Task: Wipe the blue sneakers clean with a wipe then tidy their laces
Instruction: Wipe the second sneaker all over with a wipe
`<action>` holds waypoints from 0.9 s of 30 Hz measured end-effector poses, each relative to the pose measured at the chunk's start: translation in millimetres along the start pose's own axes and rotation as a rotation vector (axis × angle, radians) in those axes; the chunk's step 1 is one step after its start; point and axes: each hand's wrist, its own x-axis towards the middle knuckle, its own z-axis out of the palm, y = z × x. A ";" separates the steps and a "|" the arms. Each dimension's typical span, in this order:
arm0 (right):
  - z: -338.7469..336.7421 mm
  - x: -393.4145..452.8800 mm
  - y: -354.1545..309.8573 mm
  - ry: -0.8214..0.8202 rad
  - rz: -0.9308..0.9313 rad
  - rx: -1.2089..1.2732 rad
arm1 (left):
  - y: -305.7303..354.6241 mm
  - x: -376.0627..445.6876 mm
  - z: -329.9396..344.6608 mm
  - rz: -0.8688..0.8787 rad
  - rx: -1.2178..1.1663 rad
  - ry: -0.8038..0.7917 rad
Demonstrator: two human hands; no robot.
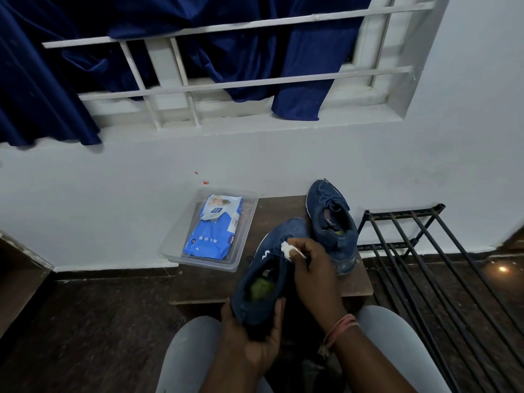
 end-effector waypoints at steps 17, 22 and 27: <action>-1.1 -4.8 3.9 -0.106 0.013 -0.001 | 14.4 2.0 69.5 1.447 1.929 0.104; -21.3 -0.3 -3.4 -0.010 0.205 0.210 | 25.4 19.6 84.0 1.146 2.330 0.225; -32.3 9.3 -20.9 0.057 0.287 0.415 | 31.2 18.9 80.4 1.116 2.280 0.201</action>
